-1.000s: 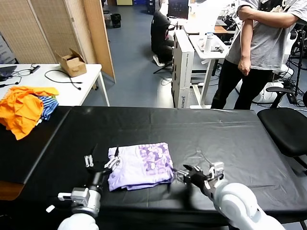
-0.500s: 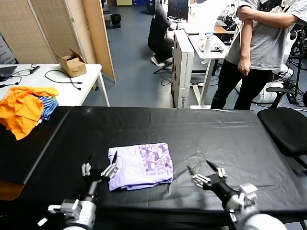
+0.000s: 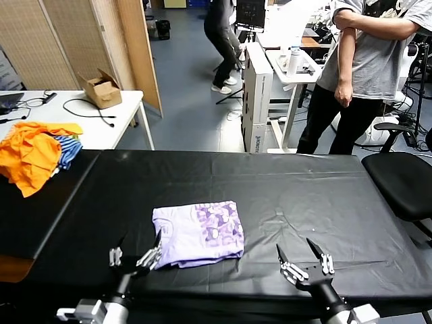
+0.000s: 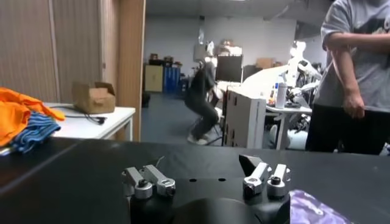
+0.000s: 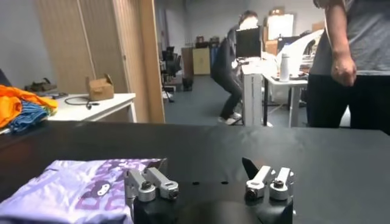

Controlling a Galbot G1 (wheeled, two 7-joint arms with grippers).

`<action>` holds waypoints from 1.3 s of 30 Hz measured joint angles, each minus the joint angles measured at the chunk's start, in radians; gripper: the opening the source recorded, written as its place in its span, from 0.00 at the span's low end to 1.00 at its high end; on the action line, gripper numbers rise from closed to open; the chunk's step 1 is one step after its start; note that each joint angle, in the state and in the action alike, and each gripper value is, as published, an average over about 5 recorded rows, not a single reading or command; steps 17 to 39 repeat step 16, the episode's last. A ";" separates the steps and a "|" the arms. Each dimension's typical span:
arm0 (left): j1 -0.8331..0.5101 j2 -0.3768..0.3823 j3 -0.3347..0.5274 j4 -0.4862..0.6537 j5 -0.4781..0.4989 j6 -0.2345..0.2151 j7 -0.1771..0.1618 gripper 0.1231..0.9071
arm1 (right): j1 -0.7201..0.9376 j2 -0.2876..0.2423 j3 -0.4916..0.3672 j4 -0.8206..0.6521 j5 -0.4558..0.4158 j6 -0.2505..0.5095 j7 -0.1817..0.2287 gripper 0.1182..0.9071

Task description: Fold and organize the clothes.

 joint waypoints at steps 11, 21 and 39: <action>0.013 -0.007 0.007 0.012 0.013 0.015 0.001 1.00 | -0.032 0.012 -0.001 -0.011 -0.021 0.022 0.001 1.00; 0.011 -0.005 0.008 0.020 0.026 0.019 0.005 1.00 | -0.037 0.019 0.003 -0.016 -0.024 0.026 0.000 1.00; 0.011 -0.005 0.008 0.020 0.026 0.019 0.005 1.00 | -0.037 0.019 0.003 -0.016 -0.024 0.026 0.000 1.00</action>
